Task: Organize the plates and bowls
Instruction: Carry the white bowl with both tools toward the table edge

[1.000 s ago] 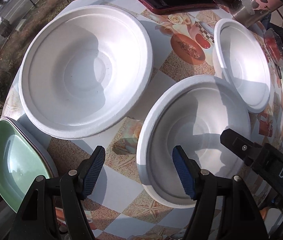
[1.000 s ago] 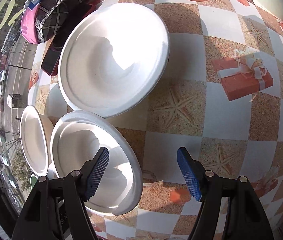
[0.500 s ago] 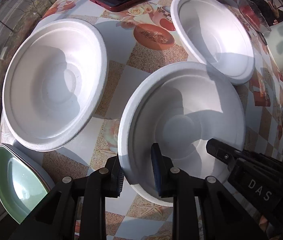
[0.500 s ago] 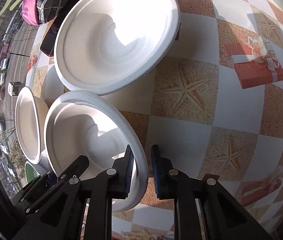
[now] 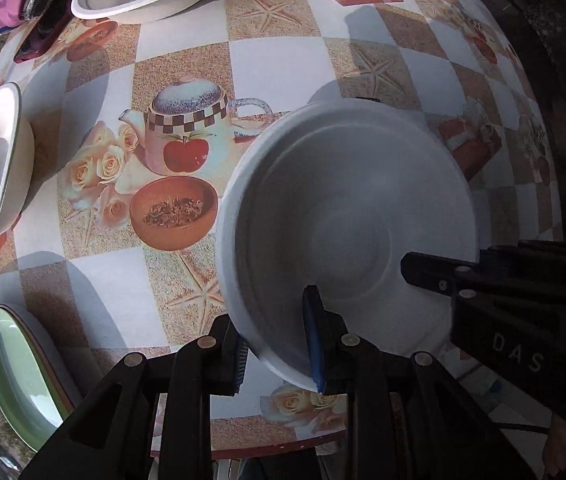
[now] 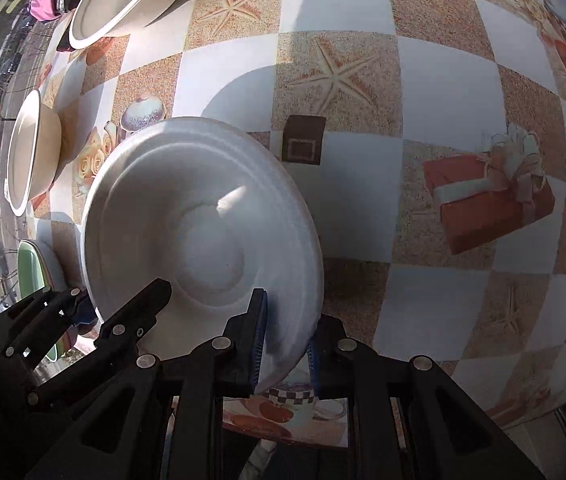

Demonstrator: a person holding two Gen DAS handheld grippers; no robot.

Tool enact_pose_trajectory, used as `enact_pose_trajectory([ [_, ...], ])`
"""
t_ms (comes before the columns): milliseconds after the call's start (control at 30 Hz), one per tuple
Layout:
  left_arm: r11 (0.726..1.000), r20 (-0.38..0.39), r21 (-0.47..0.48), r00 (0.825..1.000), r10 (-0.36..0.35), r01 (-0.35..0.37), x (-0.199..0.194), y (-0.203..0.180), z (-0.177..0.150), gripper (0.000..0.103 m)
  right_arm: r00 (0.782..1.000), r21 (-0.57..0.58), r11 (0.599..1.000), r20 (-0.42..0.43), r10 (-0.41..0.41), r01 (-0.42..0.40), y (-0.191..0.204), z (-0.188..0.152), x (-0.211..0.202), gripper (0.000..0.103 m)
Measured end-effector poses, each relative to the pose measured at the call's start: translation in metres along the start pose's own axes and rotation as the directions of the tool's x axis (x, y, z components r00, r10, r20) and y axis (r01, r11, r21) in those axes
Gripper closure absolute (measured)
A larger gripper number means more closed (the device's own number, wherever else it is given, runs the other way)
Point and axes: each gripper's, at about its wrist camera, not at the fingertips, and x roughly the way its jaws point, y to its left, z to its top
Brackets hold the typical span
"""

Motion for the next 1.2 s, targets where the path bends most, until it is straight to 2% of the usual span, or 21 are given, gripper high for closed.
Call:
enact_pose_trajectory([
  [233,0.985,-0.035,0.171,0.999,-0.019,0.025,0.009,-0.051,-0.010,0.076,1.000,0.126,0.992,0.003,-0.012,0.012,-0.034,-0.045,0.005,0.084],
  [433,0.977,-0.063,0.209,0.998,-0.024,0.037,0.013,-0.064,-0.031,0.075,1.000,0.137,0.991,-0.007,-0.007,0.008,-0.029,-0.071,0.014,0.084],
  [567,0.973,-0.069,0.230,0.998,0.012,0.004,0.011,-0.053,-0.038,0.064,1.000,0.148,0.989,0.004,0.004,-0.004,-0.022,-0.074,0.019,0.084],
  [633,0.972,-0.064,0.235,0.998,0.020,-0.004,0.007,-0.040,-0.043,0.049,1.000,0.154,0.988,0.016,-0.014,0.011,-0.031,-0.075,0.012,0.083],
  [667,0.972,-0.062,0.234,0.998,0.013,0.002,0.006,-0.031,-0.047,0.047,0.999,0.160,0.987,0.030,-0.024,0.019,-0.039,-0.073,0.006,0.082],
  [700,0.973,-0.063,0.232,0.998,0.008,0.007,0.004,-0.025,-0.048,0.043,0.998,0.168,0.985,0.046,-0.032,0.023,-0.053,-0.077,-0.004,0.072],
  [733,0.973,-0.065,0.230,0.998,0.005,0.010,0.002,-0.021,-0.051,0.040,0.997,0.184,0.983,0.069,-0.037,0.023,-0.055,-0.077,-0.010,0.052],
  [767,0.974,-0.066,0.228,0.998,0.003,0.012,0.000,-0.017,-0.055,0.039,0.995,0.198,0.980,0.090,-0.042,0.024,-0.057,-0.078,-0.015,0.044],
  [833,0.976,-0.060,0.213,0.998,-0.030,0.042,-0.005,-0.007,-0.059,0.035,0.993,0.218,0.976,0.110,-0.044,0.019,-0.060,-0.077,-0.023,0.041],
  [1000,0.981,-0.031,0.186,0.998,-0.049,0.053,-0.013,0.005,-0.064,0.033,0.989,0.259,0.965,0.127,-0.073,0.037,-0.061,-0.082,-0.032,0.039],
  [1100,0.975,0.024,0.215,0.998,-0.066,0.060,-0.026,-0.001,-0.062,0.033,0.989,0.278,0.959,0.116,-0.089,0.054,-0.072,-0.081,-0.041,0.039],
  [1200,0.970,0.079,0.228,0.991,-0.104,0.083,-0.042,0.000,-0.061,0.033,0.985,0.269,0.961,0.134,-0.105,0.066,-0.074,-0.063,-0.056,0.039],
])
